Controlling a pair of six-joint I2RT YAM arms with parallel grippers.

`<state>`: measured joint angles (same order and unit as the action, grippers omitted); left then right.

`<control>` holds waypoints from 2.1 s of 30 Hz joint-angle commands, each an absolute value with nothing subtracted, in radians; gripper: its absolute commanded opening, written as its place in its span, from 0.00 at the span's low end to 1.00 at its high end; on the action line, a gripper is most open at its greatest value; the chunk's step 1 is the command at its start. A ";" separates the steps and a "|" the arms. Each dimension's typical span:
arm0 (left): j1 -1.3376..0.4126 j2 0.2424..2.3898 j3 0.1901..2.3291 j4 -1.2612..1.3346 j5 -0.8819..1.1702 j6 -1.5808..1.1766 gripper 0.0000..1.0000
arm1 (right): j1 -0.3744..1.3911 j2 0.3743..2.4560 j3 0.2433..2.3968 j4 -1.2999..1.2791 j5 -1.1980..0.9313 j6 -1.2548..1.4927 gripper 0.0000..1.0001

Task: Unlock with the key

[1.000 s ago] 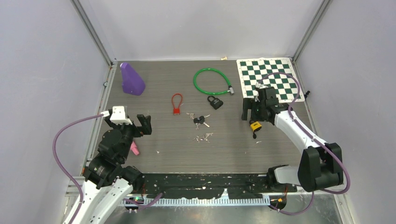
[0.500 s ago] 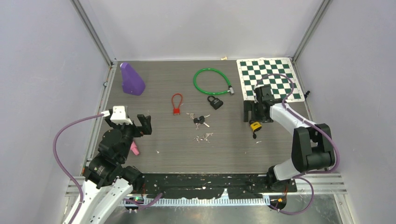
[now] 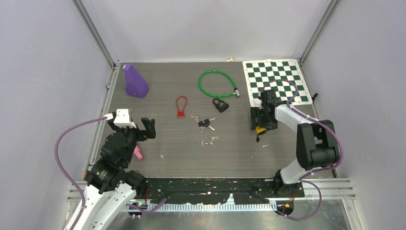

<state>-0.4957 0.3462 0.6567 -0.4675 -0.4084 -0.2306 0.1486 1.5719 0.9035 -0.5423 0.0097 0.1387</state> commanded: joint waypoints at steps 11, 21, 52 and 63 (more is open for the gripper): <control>-0.503 0.336 0.654 -0.420 -0.411 -0.222 1.00 | 0.353 1.533 0.950 -0.511 -0.044 0.295 0.33; -0.505 0.336 0.652 -0.420 -0.411 -0.221 1.00 | 0.459 1.586 1.005 -0.481 -0.020 0.370 0.36; -0.514 0.340 0.650 -0.419 -0.413 -0.215 1.00 | 0.505 1.604 1.027 -0.493 -0.005 0.343 0.76; -0.514 0.344 0.651 -0.420 -0.413 -0.213 1.00 | 0.597 1.489 1.072 -0.484 0.057 0.292 0.80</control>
<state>-0.5098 0.3424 0.6559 -0.4671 -0.4084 -0.2268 0.5507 1.5597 1.0119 -0.5148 0.0277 0.3298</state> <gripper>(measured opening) 0.994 0.813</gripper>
